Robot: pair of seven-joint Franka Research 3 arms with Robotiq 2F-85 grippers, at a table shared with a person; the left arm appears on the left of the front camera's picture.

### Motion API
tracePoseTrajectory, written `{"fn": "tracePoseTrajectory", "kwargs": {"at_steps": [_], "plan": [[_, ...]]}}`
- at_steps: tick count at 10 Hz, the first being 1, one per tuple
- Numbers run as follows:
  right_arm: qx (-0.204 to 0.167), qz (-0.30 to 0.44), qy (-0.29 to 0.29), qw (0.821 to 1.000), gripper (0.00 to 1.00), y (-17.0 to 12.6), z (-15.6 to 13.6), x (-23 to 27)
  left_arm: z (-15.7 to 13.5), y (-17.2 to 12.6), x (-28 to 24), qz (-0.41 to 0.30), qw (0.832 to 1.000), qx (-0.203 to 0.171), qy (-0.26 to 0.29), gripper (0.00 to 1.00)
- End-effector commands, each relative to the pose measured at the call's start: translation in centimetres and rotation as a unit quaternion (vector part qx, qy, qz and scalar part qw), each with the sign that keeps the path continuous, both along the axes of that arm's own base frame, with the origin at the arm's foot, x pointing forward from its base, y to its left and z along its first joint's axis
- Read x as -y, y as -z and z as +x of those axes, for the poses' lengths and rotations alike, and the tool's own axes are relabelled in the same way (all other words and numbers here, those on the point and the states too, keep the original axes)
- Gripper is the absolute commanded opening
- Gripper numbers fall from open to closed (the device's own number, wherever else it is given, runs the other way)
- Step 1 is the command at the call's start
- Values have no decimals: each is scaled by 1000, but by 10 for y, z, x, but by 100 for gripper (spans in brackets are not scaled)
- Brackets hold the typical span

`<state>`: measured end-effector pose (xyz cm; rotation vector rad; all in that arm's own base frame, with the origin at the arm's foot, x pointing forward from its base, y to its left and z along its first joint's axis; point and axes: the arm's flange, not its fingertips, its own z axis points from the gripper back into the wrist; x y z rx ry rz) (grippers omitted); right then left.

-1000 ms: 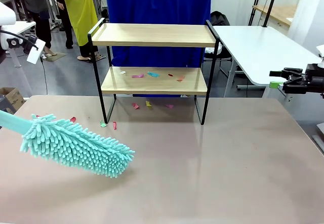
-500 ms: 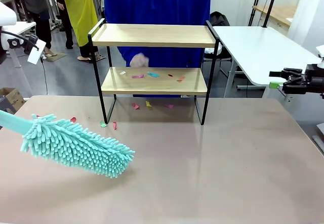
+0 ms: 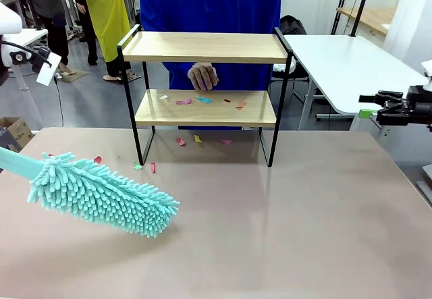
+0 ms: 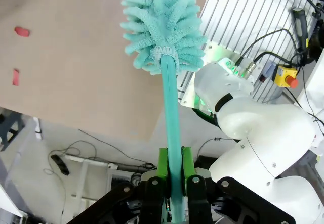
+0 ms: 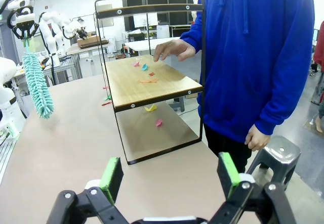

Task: Clean the shelf.
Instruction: Clean the specific section of the Shelf indicated by the human with the Duster.

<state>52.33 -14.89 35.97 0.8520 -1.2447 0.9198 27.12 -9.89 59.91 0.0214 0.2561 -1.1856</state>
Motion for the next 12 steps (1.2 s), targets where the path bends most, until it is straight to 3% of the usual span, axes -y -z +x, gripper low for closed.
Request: {"fn": "tracePoseTrajectory", "kwargs": {"at_steps": [1,12], "plan": [[-9,-9,3,1000,100,-5,1,-2,-1,-3,-2,0,1000,-1,7,13],[-9,-9,3,1000,100,-5,1,-2,-1,-3,-2,0,1000,-1,7,13]]}}
